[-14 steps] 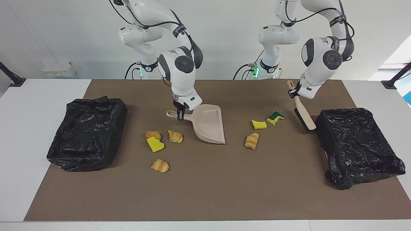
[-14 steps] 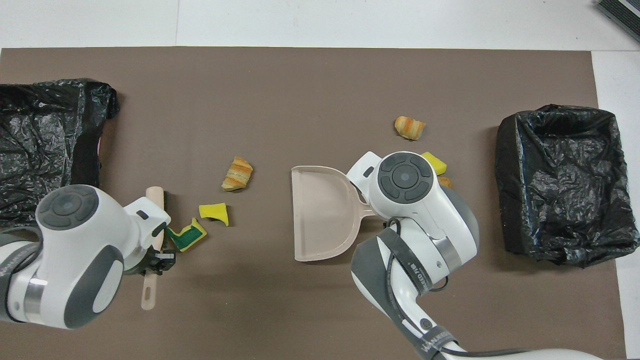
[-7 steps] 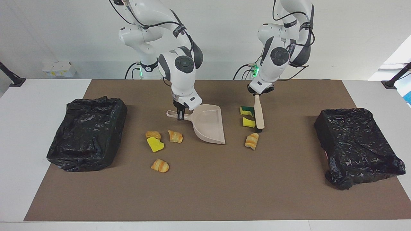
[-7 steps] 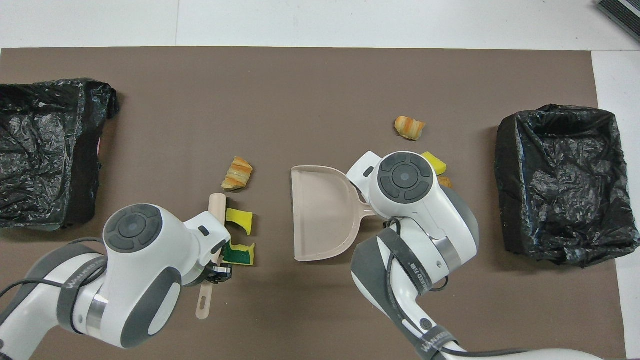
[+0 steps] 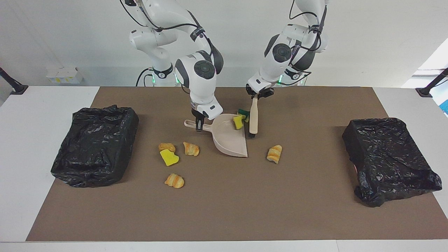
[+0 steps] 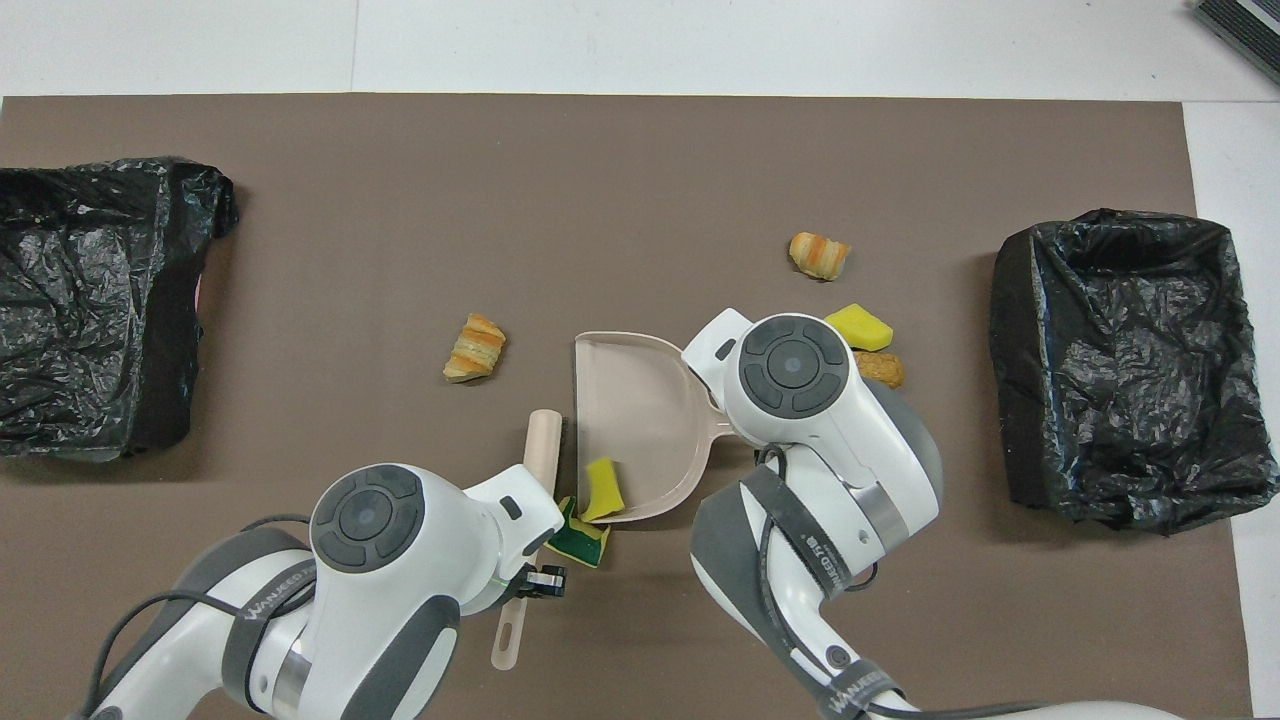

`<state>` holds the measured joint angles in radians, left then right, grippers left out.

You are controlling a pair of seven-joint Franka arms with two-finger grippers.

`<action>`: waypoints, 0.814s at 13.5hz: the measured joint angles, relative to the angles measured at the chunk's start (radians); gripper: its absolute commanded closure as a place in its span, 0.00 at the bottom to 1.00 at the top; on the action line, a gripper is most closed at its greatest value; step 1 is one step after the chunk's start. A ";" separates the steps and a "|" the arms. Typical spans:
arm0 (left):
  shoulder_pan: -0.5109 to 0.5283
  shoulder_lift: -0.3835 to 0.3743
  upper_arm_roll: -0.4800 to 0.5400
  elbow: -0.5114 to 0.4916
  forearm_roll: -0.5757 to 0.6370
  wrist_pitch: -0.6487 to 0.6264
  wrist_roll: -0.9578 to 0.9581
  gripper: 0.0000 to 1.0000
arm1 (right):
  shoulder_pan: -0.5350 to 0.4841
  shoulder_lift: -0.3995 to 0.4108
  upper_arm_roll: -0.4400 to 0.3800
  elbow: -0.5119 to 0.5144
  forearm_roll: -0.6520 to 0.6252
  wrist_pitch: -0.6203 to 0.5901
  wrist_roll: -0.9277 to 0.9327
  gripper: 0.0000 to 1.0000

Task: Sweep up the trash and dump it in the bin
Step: 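Sweep the sponge pieces with the brush into the dustpan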

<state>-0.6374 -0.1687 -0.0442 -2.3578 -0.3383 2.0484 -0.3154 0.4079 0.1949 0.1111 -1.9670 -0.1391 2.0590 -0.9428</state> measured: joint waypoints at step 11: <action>-0.010 0.010 0.020 0.130 0.020 -0.240 -0.291 1.00 | 0.015 0.021 -0.002 0.003 -0.028 0.019 0.014 1.00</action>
<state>-0.6471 -0.1588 -0.0238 -2.2275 -0.3181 1.8084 -0.6060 0.4226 0.2158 0.1094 -1.9638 -0.1667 2.0781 -0.9293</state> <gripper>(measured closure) 0.744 0.683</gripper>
